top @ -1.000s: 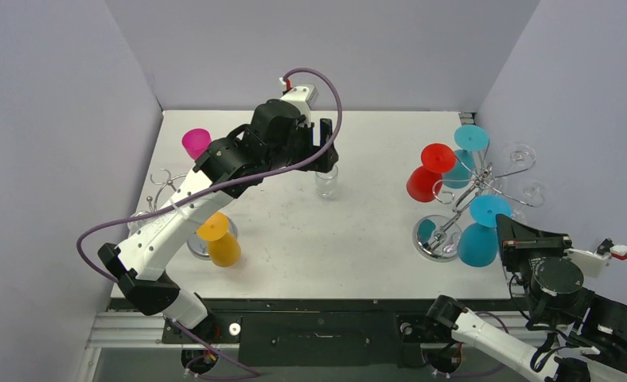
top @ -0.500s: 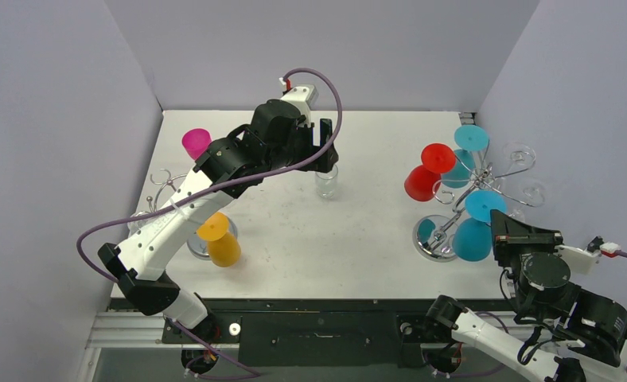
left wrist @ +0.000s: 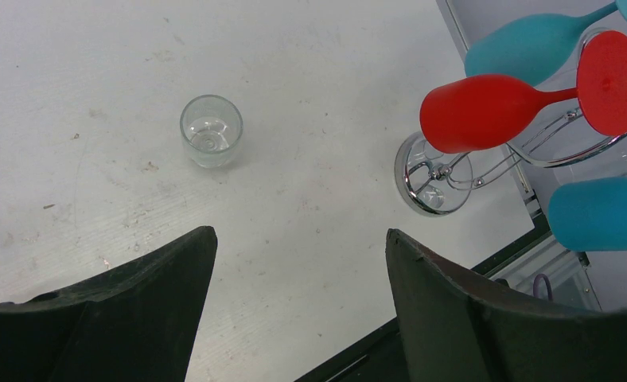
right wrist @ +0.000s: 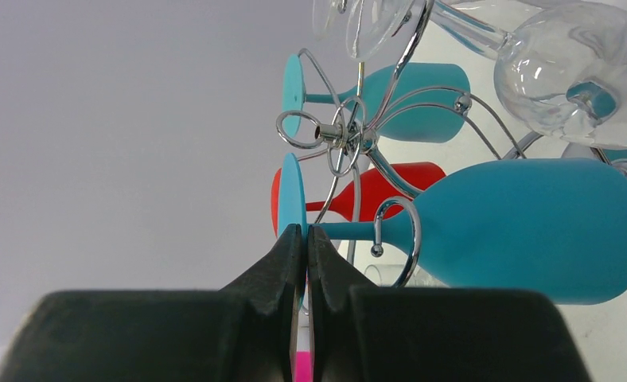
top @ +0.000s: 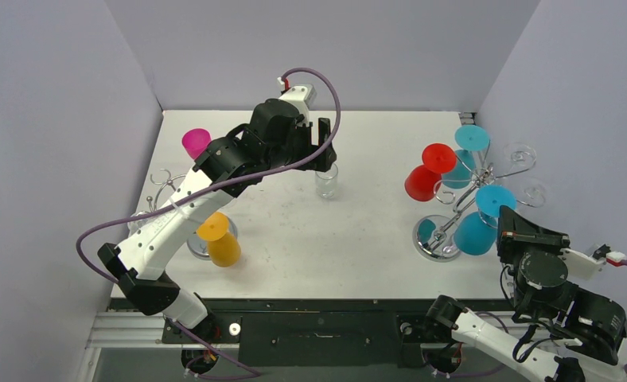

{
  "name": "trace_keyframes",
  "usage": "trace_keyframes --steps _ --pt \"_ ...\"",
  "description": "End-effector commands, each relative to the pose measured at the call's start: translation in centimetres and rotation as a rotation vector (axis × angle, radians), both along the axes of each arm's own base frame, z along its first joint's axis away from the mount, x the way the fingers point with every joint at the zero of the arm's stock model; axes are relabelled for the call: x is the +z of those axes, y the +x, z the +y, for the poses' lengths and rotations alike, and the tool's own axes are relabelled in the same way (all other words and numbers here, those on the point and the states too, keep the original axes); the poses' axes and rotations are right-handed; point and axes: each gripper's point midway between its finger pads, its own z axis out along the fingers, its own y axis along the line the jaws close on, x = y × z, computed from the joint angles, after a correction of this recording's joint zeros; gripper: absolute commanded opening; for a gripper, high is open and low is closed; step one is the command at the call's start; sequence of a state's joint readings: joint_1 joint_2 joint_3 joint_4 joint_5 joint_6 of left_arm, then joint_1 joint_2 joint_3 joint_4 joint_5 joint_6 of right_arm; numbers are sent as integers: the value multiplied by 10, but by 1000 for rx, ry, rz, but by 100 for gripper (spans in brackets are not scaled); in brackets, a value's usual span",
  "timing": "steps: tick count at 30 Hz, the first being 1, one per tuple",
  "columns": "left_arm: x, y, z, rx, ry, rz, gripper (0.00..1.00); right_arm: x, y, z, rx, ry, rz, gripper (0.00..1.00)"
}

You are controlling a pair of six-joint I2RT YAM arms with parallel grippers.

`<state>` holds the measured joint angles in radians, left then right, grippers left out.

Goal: Take the wine glass off the wine glass rack
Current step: Pick up the wine glass from the wine rack.

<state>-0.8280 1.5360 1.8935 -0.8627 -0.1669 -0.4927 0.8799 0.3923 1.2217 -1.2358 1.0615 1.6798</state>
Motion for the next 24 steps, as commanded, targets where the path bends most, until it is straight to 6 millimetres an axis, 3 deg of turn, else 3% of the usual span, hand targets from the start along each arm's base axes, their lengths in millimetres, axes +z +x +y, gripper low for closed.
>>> trace_keyframes --steps 1,24 --pt "23 4 -2 -3 -51 -53 75 5 2 -14 -97 0 -33 0" --pt "18 8 -7 -6 -44 -42 75 -2 0 -26 -176 10 -35 0"
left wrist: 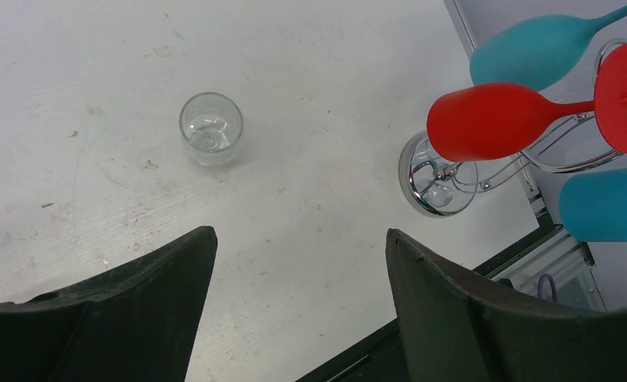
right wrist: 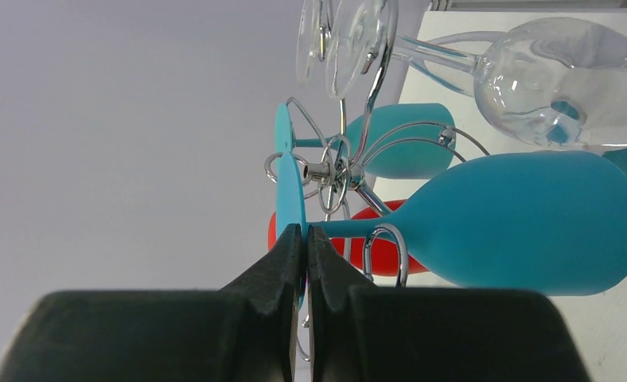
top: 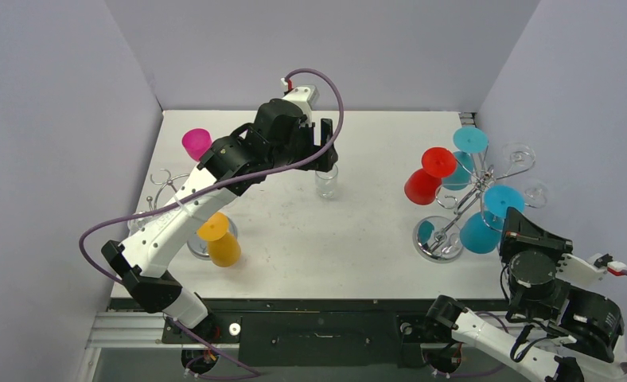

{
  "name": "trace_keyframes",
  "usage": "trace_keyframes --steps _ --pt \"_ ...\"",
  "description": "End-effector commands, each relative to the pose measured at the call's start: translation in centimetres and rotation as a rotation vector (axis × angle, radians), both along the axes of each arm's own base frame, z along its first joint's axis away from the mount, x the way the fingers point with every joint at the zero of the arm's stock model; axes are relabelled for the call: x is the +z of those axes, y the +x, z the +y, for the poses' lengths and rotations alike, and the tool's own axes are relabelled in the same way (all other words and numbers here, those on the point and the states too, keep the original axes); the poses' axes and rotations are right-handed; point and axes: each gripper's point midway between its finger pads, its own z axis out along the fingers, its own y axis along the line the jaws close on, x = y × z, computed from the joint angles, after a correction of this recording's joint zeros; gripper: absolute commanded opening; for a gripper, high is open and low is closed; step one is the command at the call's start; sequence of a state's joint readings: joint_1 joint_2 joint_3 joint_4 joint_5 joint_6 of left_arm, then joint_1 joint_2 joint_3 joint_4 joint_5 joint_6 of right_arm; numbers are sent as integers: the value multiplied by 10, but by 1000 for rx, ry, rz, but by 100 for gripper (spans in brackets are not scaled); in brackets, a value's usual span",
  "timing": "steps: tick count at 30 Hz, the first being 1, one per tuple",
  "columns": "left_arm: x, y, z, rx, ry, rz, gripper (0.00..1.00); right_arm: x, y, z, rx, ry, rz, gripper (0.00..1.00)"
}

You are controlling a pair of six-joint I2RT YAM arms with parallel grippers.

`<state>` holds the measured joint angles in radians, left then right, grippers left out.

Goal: Take the wine glass off the wine glass rack
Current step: Pick up the wine glass from the wine rack.

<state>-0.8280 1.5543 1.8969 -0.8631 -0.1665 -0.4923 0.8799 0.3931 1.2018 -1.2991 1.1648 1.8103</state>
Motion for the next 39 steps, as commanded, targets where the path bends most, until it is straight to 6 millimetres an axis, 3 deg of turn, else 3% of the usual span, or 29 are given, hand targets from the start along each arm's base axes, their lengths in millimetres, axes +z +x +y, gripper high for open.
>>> trace_keyframes --steps 1,39 --pt "23 6 -4 -6 -54 -51 75 2 0 -9 -67 -14 -3 0" --pt "13 12 -13 -16 -49 -30 75 -3 -27 -33 -17 42 13 0"
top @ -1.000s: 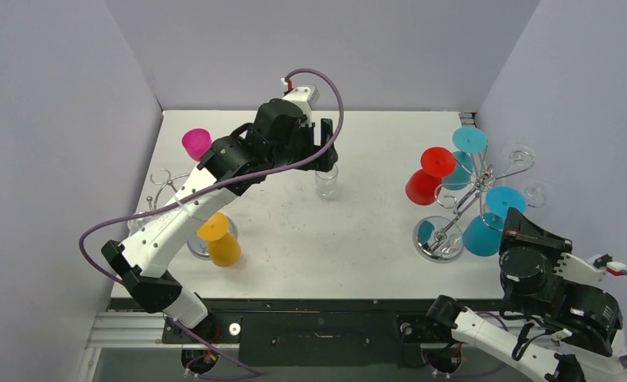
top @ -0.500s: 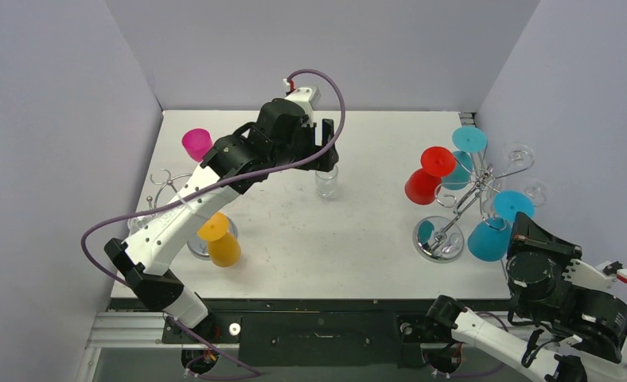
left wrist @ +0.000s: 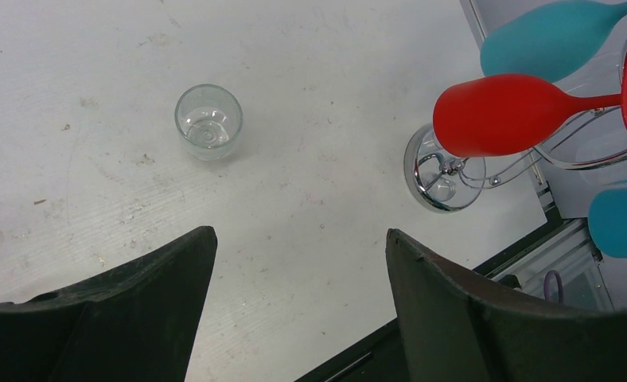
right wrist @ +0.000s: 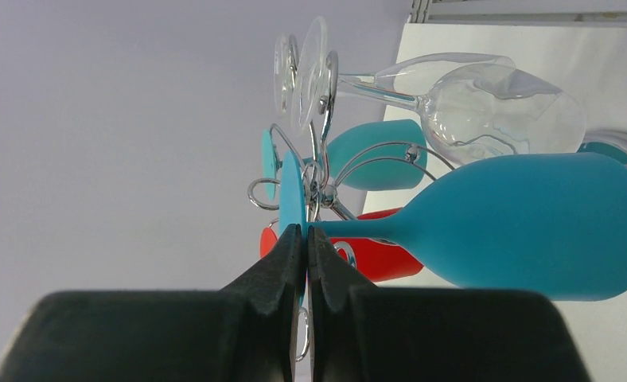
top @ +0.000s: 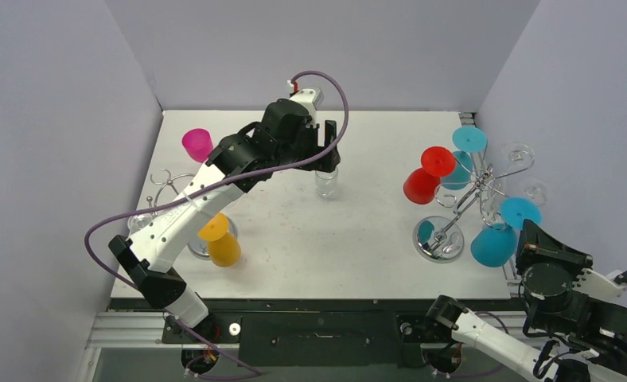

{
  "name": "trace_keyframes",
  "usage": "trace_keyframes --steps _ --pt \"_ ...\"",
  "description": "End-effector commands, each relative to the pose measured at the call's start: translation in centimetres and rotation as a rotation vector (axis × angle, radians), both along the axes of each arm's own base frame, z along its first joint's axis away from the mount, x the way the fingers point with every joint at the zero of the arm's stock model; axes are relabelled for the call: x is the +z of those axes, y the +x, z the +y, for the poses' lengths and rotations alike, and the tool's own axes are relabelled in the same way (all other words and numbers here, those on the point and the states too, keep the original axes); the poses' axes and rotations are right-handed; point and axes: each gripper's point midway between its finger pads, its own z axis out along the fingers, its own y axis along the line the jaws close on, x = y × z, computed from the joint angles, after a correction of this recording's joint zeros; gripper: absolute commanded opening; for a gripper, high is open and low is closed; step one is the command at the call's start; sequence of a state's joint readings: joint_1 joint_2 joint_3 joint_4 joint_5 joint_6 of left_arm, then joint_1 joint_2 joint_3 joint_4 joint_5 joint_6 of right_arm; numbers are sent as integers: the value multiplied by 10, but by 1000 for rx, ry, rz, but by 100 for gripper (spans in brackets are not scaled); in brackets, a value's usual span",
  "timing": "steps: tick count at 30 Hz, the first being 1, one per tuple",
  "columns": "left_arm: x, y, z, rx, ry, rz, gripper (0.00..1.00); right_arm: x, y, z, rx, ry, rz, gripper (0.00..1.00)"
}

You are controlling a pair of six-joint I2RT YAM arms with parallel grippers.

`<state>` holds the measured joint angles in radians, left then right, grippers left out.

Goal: Take the wine glass off the wine glass rack
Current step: Pick up the wine glass from the wine rack.

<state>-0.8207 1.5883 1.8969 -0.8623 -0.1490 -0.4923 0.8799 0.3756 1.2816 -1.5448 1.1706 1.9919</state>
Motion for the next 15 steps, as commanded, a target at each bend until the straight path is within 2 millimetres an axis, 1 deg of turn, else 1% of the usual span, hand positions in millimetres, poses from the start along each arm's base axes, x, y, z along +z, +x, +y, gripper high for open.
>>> trace_keyframes --steps 1,10,15 --pt "26 7 -7 -8 -67 -57 75 4 -7 -7 23 -5 -3 0" --pt "22 8 -9 -9 -63 -48 75 3 -17 -3 121 7 18 0" --pt "20 8 -10 -8 -61 -42 75 4 -18 6 185 -12 43 0"
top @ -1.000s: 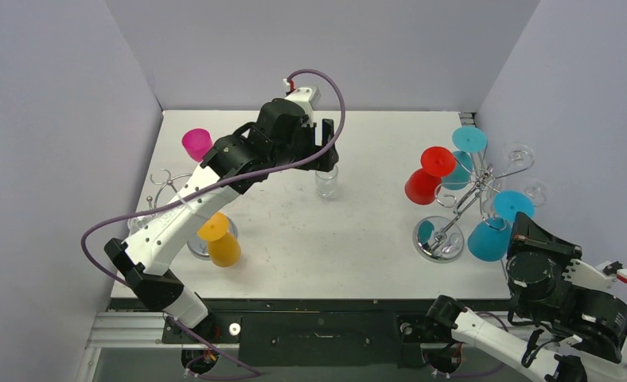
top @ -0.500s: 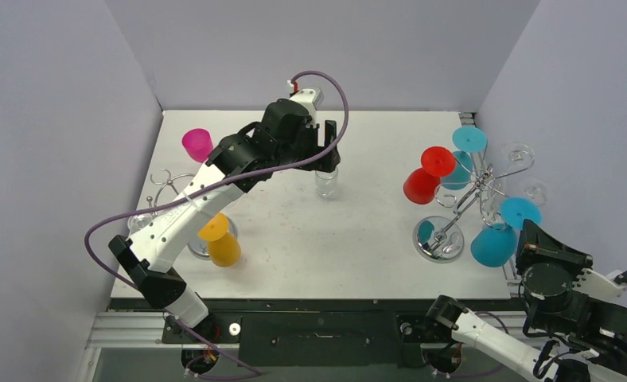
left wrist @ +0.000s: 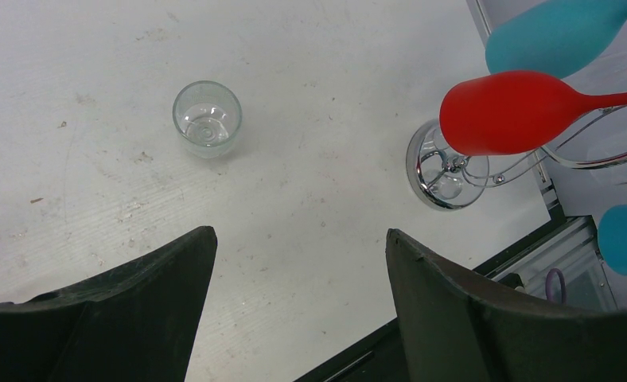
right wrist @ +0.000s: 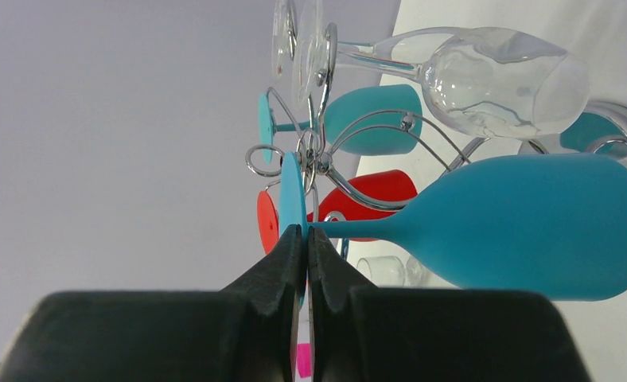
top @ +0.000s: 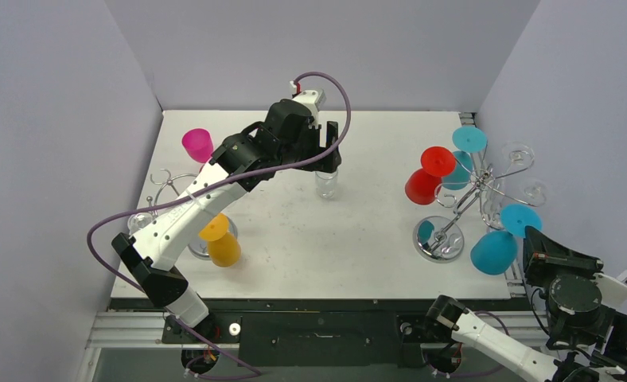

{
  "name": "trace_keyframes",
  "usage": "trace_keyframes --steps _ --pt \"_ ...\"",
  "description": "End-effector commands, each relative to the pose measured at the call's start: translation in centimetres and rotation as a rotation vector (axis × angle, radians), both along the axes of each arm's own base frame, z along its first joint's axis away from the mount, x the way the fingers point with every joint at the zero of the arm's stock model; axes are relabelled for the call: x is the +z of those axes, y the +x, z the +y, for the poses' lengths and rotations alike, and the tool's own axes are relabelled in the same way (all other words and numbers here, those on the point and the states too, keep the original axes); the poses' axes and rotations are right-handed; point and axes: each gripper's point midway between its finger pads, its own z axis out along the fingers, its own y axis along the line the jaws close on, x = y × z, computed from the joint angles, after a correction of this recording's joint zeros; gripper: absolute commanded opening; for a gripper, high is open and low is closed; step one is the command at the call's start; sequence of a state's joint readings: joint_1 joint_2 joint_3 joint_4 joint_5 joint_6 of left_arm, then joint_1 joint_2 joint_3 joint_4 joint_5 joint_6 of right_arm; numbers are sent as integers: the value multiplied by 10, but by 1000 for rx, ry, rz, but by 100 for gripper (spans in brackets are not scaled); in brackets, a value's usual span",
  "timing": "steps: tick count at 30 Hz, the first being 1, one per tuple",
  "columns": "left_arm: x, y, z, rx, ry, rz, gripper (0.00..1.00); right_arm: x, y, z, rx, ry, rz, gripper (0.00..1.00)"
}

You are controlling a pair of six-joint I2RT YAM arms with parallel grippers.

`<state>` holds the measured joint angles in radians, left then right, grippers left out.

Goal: Take the wine glass off the wine glass rack
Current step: Pick up the wine glass from the wine rack, then place the wine glass at the center of the board.

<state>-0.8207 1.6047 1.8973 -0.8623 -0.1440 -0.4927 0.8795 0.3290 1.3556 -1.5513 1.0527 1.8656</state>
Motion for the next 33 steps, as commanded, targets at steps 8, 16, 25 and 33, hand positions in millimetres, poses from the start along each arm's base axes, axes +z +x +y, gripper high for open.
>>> trace_keyframes --steps 8,16,25,33 --pt "23 6 -6 -2 -63 -46 75 4 -4 18 139 -39 36 0" --pt "19 4 -4 -5 -52 -40 75 18 -5 34 240 -54 14 0" --pt "16 2 0 1 -46 -39 76 37 2 76 406 -116 29 0" --pt "12 0 6 8 -39 -32 76 50 12 122 558 -153 31 0"
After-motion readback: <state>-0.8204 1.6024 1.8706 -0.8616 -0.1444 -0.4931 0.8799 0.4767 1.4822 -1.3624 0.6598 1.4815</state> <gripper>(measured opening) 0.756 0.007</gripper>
